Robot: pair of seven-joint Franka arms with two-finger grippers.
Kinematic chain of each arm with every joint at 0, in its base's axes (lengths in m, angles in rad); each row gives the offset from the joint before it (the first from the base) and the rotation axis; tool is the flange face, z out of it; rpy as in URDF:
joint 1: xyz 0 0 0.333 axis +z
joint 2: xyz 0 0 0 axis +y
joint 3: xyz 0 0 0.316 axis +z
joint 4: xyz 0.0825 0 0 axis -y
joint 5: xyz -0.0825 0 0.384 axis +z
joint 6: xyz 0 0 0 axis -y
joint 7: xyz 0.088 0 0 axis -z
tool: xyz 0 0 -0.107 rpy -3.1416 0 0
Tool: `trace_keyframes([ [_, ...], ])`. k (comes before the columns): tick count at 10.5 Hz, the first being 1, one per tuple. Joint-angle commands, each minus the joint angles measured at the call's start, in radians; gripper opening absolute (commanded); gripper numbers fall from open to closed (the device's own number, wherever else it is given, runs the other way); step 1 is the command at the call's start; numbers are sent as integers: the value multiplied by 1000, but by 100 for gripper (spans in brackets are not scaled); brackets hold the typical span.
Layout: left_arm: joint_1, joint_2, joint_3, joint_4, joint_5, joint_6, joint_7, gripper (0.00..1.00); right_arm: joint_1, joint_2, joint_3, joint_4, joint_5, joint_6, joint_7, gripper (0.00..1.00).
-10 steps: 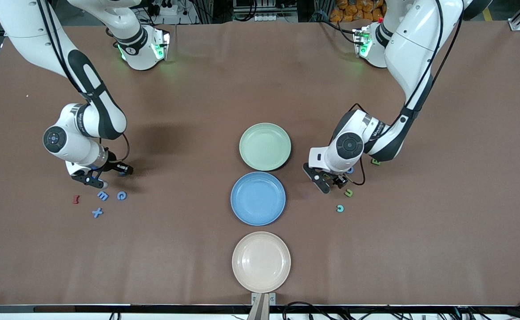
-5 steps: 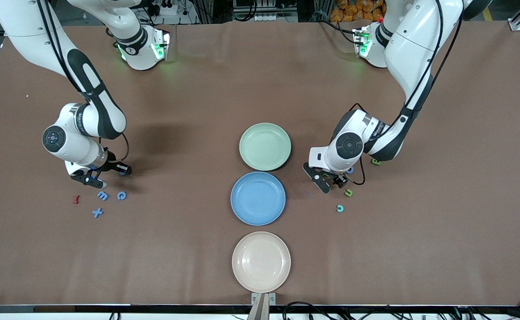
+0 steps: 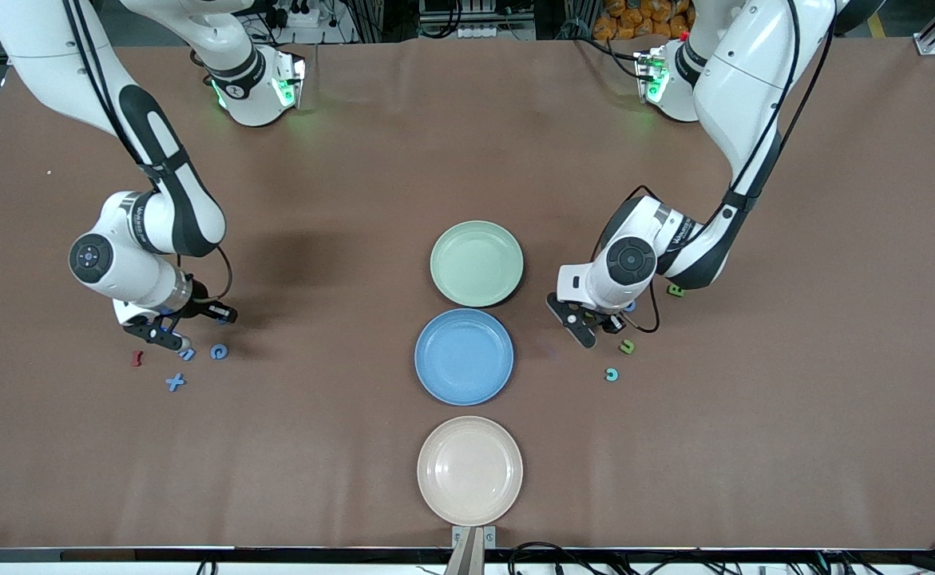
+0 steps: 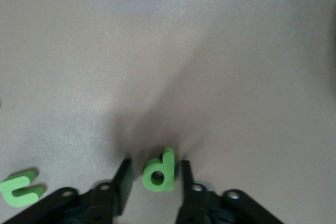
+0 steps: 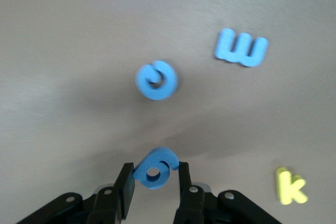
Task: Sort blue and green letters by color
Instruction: 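Carry the 6 to the blue plate while the left gripper carries the d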
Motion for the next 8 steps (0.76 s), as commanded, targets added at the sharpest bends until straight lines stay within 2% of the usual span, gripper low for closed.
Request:
trace_keyframes([
  [1,0,-19,-2,-24,23,-3,-19,0,95,1,2,109,18,-61,151,22],
  [5,0,-32,0,-16,23,-9,-48,0,220,33,0,235,156,-60,182,22],
  [6,0,-45,-2,-16,23,-21,-141,0,250,58,0,284,194,-60,182,22],
  [8,5,-61,-2,-6,14,-75,-451,0,313,130,0,414,265,-60,185,22],
])
